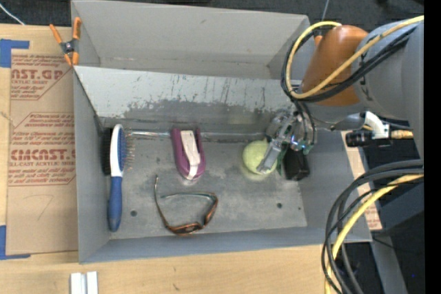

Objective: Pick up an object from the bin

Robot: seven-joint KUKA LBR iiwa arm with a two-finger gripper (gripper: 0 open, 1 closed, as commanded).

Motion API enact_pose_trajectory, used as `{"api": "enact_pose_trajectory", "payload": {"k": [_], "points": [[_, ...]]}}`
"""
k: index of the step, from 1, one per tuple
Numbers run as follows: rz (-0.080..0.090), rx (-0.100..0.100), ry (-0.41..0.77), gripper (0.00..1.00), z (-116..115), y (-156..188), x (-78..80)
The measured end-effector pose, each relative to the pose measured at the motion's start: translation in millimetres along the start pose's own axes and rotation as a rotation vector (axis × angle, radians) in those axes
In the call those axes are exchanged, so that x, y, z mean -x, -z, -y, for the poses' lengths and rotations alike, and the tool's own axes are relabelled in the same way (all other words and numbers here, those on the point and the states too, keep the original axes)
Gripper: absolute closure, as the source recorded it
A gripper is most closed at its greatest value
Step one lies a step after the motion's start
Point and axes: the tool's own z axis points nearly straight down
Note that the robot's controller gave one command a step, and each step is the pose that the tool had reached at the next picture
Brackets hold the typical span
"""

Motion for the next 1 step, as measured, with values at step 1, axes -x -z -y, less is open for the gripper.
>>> {"api": "enact_pose_trajectory", "payload": {"k": [1], "points": [[0.01,-0.001,0.209,0.0,1.6,-52.4,5.8]]}}
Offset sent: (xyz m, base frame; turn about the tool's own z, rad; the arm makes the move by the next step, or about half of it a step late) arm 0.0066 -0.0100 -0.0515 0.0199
